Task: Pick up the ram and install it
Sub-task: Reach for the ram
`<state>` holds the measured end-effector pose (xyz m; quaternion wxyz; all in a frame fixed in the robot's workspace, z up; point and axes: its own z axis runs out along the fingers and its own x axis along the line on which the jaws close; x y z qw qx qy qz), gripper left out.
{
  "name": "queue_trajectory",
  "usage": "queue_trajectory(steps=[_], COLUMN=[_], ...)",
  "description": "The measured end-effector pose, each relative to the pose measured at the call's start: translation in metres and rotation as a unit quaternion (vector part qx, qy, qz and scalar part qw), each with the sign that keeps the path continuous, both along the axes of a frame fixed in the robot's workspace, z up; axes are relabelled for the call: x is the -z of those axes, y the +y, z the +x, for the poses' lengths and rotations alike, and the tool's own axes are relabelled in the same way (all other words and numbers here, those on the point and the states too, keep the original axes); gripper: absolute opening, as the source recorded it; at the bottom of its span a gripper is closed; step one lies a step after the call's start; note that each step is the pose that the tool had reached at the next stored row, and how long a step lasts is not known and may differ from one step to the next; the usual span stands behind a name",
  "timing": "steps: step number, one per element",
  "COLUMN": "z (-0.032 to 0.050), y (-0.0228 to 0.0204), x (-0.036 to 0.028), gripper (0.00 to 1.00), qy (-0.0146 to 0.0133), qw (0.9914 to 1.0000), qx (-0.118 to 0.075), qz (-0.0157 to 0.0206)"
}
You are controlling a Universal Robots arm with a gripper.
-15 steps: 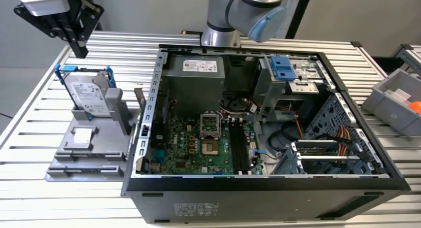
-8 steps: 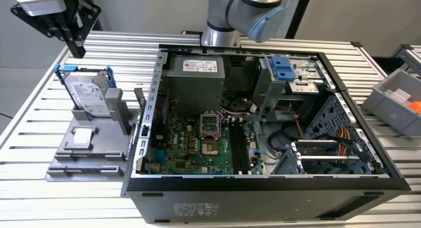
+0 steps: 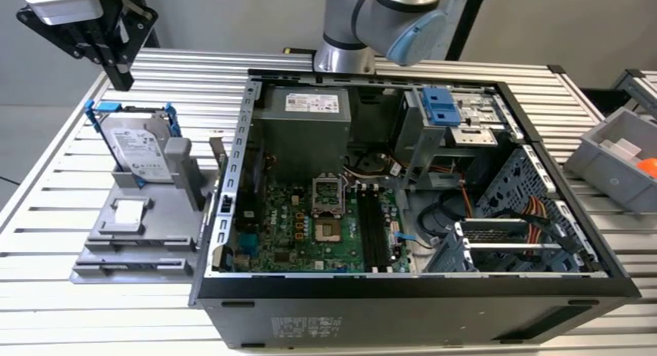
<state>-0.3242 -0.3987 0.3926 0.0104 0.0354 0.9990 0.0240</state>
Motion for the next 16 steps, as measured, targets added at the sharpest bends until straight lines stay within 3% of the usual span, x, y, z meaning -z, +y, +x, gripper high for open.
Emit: queue_trajectory(steps=[4,11,16], z=[-0.0006,-0.0044,-0.0058], y=[-0.0019,-0.0107,-0.0131], x=[0.0,0.0001,0.0001], gripper=[0.0,0.0,0.0], qy=[0.0001,0.0001,0.0001], qw=[1.0,1.0,1.0], qx=[0.0,0.0,0.0], qz=[0.0,0.0,0.0])
